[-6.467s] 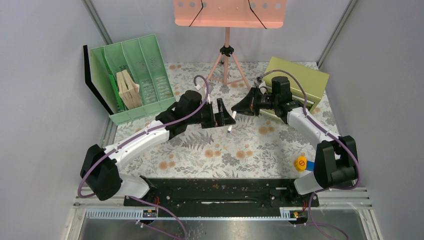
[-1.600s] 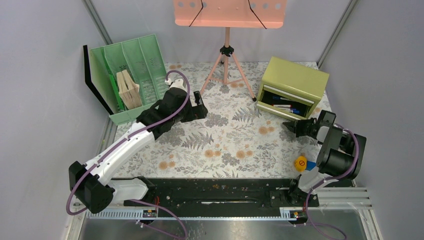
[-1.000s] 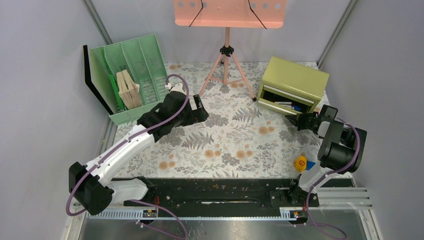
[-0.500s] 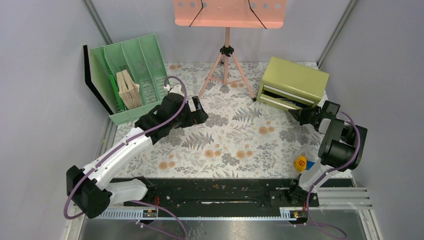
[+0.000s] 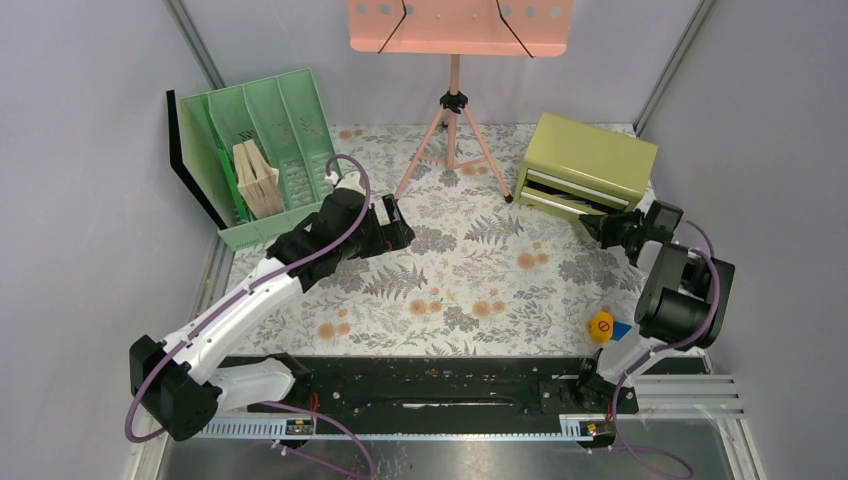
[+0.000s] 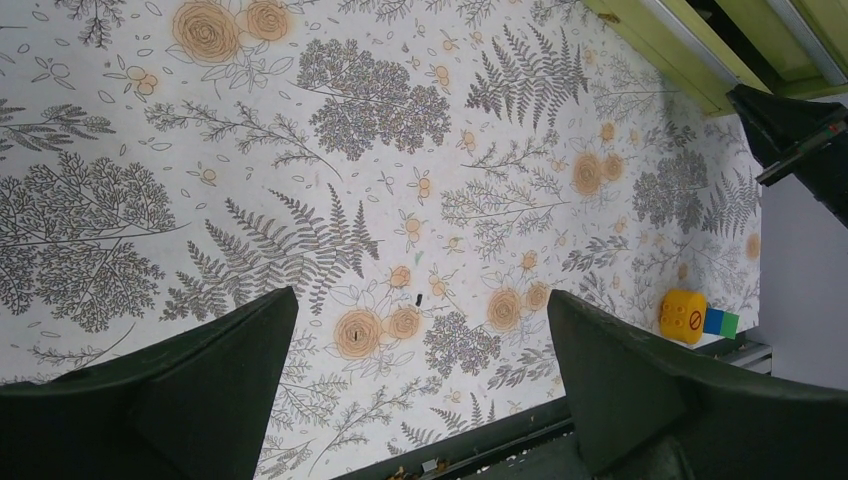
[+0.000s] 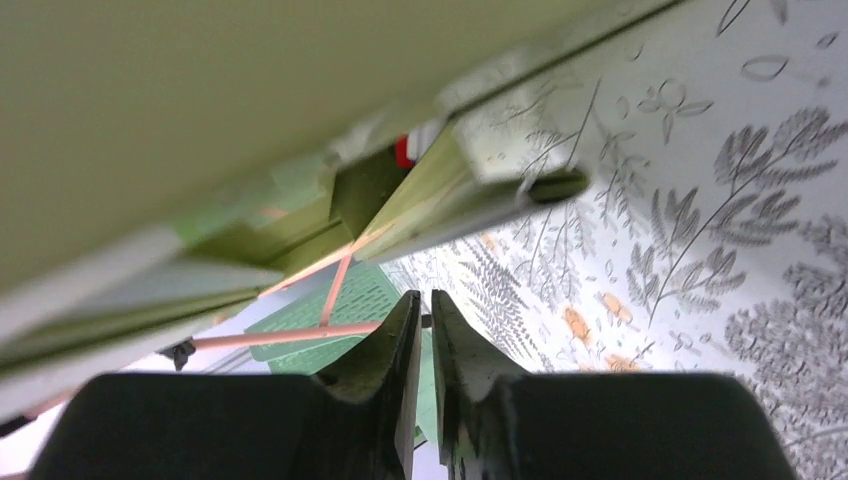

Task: Organize the desk
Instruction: Close the drawer in the storage box.

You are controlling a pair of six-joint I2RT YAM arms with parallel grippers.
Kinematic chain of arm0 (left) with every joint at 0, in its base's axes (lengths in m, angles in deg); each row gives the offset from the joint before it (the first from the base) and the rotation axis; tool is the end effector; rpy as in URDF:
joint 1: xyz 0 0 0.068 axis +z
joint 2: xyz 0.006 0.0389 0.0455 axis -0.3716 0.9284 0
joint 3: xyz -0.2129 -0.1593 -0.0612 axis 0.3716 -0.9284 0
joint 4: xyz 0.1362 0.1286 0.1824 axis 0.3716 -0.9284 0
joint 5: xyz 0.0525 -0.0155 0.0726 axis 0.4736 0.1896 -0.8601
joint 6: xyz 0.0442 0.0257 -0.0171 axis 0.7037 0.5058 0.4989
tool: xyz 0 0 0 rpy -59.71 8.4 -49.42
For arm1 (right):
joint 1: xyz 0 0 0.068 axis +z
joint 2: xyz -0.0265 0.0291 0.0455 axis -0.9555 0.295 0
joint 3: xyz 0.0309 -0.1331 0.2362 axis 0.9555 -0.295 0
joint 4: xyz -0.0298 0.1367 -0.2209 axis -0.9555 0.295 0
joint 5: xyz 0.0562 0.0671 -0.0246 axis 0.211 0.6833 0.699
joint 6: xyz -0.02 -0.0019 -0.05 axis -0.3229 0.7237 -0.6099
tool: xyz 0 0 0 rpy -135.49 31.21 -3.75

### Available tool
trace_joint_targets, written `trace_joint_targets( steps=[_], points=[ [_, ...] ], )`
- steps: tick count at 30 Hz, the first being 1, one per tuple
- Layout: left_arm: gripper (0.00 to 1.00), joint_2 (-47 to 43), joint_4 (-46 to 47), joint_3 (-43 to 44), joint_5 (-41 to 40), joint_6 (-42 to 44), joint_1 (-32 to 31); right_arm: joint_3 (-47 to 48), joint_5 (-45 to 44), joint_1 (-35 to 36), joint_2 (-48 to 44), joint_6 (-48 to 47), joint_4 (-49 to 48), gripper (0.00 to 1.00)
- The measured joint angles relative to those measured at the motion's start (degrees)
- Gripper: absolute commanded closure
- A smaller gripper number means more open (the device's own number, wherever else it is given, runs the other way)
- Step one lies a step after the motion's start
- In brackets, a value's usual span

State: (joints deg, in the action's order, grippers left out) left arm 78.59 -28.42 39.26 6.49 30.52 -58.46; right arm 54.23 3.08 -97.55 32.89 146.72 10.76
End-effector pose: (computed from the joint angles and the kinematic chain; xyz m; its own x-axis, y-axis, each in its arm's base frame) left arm 0.2001 -0.1446 0.3179 -0.7167 -0.3088 -0.6252 0.0628 0.8644 -0.4989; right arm 0.3060 -0.1186 0.1552 -0.2557 0.9666 0.0179 0.4616 0.1058 0.8808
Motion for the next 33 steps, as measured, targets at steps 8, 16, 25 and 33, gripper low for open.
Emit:
trace_joint_targets(
  steps=[8, 16, 25, 33],
  points=[
    [0.01, 0.0, 0.5, -1.2, 0.2, -0.4, 0.0, -6.0, 0.5, 0.0, -8.2, -1.4, 0.1, 0.86],
    [0.01, -1.5, 2.3, -2.7, 0.8, 0.2, 0.0, -9.3, 0.6, 0.0, -6.2, 0.7, -0.3, 1.00],
    [0.01, -3.2, 4.5, -4.6, 1.4, 0.2, 0.0, -9.2, -0.7, 0.0, 0.5, 8.3, -7.7, 1.00],
    [0.01, -3.2, 6.3, -5.2, 2.1, 0.2, 0.0, -8.7, -3.2, 0.2, 3.7, 15.6, -14.8, 1.00]
  ],
)
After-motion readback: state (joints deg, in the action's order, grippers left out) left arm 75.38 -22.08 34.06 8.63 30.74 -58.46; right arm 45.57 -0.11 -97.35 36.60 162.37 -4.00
